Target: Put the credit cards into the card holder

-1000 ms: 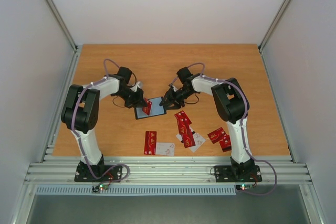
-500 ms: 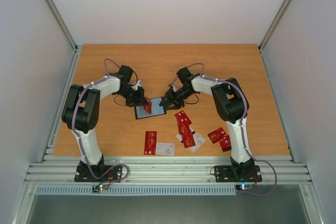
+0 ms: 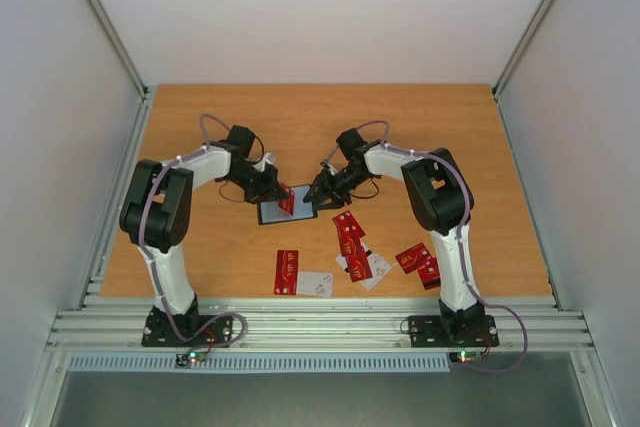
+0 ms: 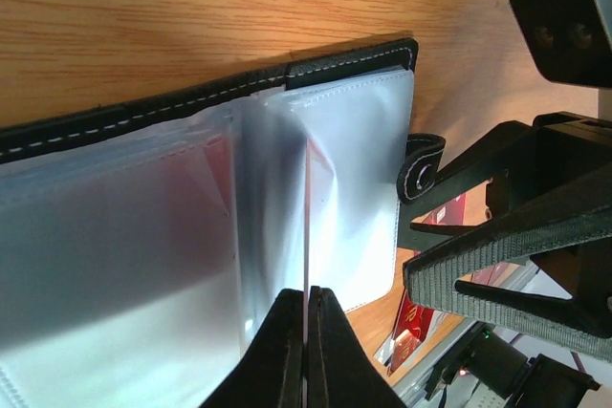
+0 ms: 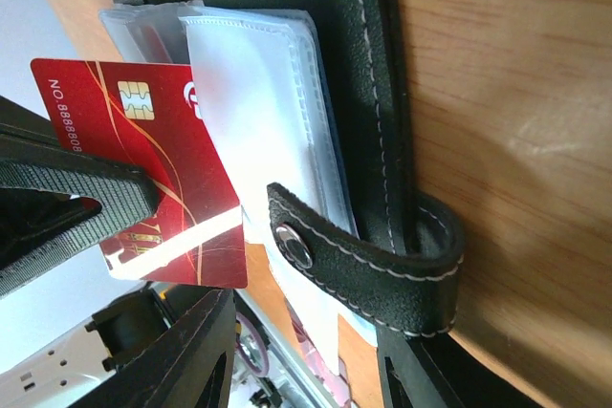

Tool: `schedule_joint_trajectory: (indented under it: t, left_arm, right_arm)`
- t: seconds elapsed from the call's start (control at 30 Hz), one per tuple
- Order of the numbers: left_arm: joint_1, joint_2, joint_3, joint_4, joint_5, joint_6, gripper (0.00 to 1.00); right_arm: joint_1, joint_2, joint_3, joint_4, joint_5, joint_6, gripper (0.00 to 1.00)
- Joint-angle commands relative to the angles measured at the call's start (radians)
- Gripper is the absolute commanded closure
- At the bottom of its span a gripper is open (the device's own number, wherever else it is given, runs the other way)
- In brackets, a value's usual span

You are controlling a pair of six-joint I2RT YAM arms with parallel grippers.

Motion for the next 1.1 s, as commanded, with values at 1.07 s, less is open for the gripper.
schedule_joint_trajectory:
  t: [1.07]
  left_arm:
    - [0.003, 0.07, 0.117, -0.31, -0.054, 0.345, 1.0]
  right_arm:
    - [0.002, 0.047, 0.041, -0.049, 0.008, -0.048, 0.58]
